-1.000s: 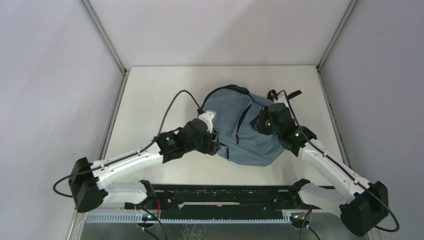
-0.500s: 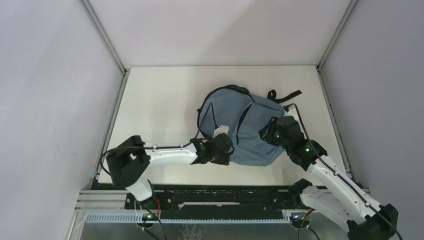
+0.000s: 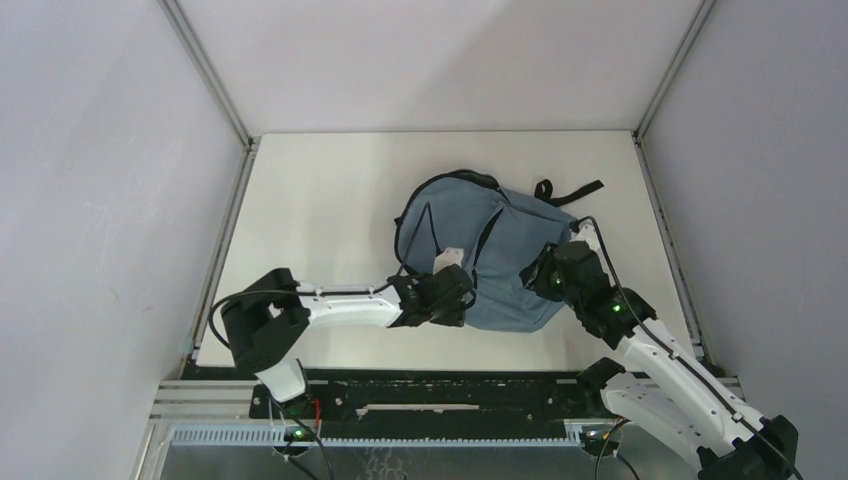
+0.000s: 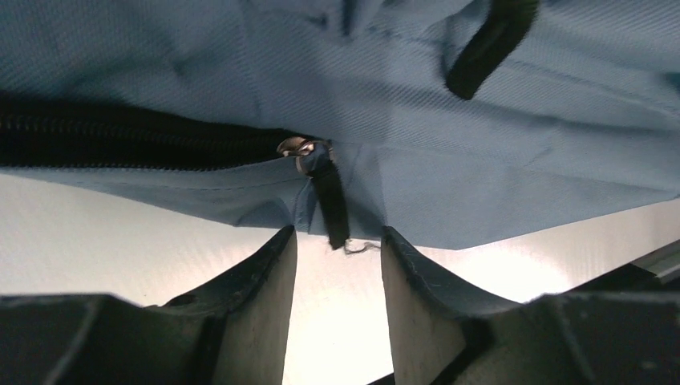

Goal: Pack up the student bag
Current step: Zip the student bag at the center of the board.

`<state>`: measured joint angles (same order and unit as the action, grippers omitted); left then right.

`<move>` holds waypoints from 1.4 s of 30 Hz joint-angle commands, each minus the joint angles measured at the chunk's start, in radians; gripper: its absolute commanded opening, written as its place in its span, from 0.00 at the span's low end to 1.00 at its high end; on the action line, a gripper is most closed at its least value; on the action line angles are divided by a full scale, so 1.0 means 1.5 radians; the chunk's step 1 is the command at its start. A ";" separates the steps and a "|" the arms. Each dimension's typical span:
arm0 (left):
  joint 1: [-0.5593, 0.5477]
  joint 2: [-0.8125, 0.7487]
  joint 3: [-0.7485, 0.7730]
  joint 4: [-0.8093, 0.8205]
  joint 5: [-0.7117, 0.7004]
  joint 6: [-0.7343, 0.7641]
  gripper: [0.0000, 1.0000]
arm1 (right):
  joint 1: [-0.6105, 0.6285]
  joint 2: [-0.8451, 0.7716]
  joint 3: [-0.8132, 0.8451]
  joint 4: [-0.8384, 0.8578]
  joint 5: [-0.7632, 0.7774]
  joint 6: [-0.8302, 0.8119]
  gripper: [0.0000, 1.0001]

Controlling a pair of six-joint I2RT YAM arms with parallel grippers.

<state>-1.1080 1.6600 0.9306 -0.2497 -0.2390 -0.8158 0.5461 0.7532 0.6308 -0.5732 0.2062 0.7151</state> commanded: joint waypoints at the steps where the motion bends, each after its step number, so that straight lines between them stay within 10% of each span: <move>1: -0.009 -0.002 0.048 0.023 -0.030 -0.005 0.48 | 0.009 -0.006 0.000 0.005 0.012 0.013 0.46; 12: -0.009 0.039 0.082 -0.006 -0.066 0.002 0.43 | 0.019 -0.003 -0.013 0.011 0.014 0.027 0.46; 20: -0.007 0.019 0.086 -0.026 -0.130 0.022 0.01 | 0.029 -0.001 -0.025 0.010 0.009 0.044 0.46; 24: -0.004 -0.044 0.060 -0.029 -0.124 0.046 0.00 | 0.036 -0.014 -0.026 -0.008 0.001 0.055 0.46; 35: 0.114 -0.175 -0.022 0.053 0.245 0.139 0.00 | 0.249 0.020 -0.041 0.046 0.109 0.079 0.55; 42: 0.176 -0.179 -0.056 0.095 0.397 0.121 0.00 | 0.382 0.128 -0.052 0.195 0.245 -0.169 0.55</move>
<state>-0.8749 1.4231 0.8726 -0.2001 0.1646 -0.6460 1.0508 0.8967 0.5674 -0.4881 0.4278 0.7368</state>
